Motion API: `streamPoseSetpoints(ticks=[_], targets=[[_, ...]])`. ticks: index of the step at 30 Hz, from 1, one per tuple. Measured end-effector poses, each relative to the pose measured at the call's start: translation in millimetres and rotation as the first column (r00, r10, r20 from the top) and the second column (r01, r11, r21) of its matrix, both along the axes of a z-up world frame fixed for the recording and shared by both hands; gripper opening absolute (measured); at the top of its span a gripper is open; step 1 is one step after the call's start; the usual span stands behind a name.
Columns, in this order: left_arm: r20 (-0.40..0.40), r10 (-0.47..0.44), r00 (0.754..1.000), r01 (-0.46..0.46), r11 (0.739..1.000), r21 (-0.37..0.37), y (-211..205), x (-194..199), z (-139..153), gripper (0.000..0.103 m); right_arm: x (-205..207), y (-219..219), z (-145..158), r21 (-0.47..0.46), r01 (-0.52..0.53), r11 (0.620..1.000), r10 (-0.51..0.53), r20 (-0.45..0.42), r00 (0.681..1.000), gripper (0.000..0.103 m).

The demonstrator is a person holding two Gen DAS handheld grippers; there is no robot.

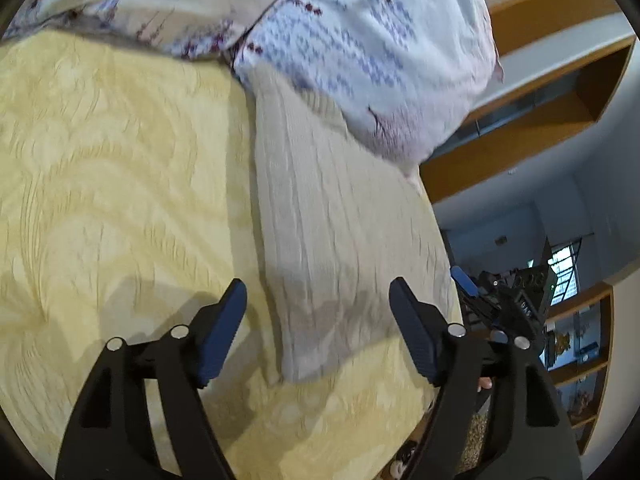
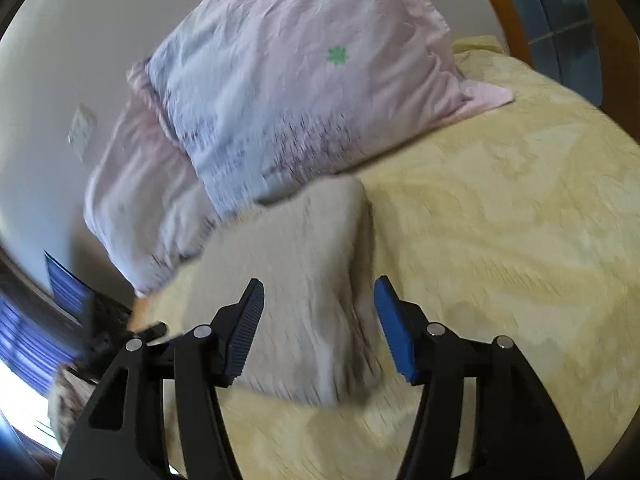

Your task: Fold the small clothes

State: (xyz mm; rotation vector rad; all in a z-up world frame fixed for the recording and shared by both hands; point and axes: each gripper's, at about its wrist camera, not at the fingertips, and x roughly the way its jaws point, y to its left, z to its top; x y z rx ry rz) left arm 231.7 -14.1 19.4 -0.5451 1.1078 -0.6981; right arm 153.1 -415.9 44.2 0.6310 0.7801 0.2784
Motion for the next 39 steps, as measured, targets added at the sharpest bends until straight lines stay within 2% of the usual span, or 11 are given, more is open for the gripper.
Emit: streamPoseSetpoints(ticks=[10,12,13,15,17,20,24,30,32,33,39], targets=[[-0.038,0.052,0.998,-0.051,0.998,0.031,-20.2,42.1,-12.3,0.077,76.4,8.0,-18.8,-0.011,0.008,1.0,-0.009,-0.133,0.991,0.056],[-0.045,0.056,0.997,-0.054,0.998,0.032,-23.2,46.6,-14.5,0.077,85.7,9.0,-25.2,-0.001,0.0,1.0,0.0,-0.153,0.988,0.045],[-0.048,0.057,0.997,-0.056,0.998,0.032,-24.1,48.0,-15.6,0.077,88.0,11.0,-26.5,-0.009,-0.015,1.0,0.014,-0.154,0.988,0.016],[-0.052,0.06,0.997,-0.059,0.998,0.027,-26.8,51.0,-16.9,0.077,87.5,16.9,-19.4,-0.063,-0.027,0.998,0.021,-0.103,0.994,0.01],[-0.05,0.049,0.998,-0.048,0.999,0.019,-30.4,52.2,-15.6,0.077,74.2,26.5,6.1,-0.145,-0.024,0.989,0.03,0.042,0.999,0.009],[-0.042,0.037,0.998,-0.036,0.999,0.024,-34.4,50.3,-14.8,0.077,71.5,30.4,20.1,-0.23,0.007,0.973,0.017,0.099,0.995,0.009],[-0.049,0.024,0.998,-0.023,1.0,0.02,-40.2,49.5,-17.4,0.077,98.8,27.8,-21.3,-0.32,0.017,0.947,-0.045,-0.081,0.996,0.009],[-0.057,0.016,0.998,-0.016,1.0,0.002,-37.4,47.5,-16.8,0.077,96.8,13.4,-26.8,-0.196,0.031,0.98,-0.056,-0.127,0.99,0.017],[-0.057,0.014,0.998,-0.015,1.0,-0.01,-35.6,46.3,-16.2,0.077,86.9,-0.3,-23.9,-0.092,0.051,0.994,-0.064,-0.144,0.988,0.051],[-0.058,0.014,0.998,-0.015,1.0,-0.015,-33.6,44.9,-16.7,0.077,81.9,-5.7,-23.3,-0.049,0.057,0.997,-0.063,-0.14,0.988,0.057],[-0.067,0.007,0.998,-0.008,1.0,-0.018,-37.9,44.3,-20.1,0.077,68.7,-27.7,-33.6,0.121,0.029,0.992,-0.006,-0.186,0.983,0.06]])
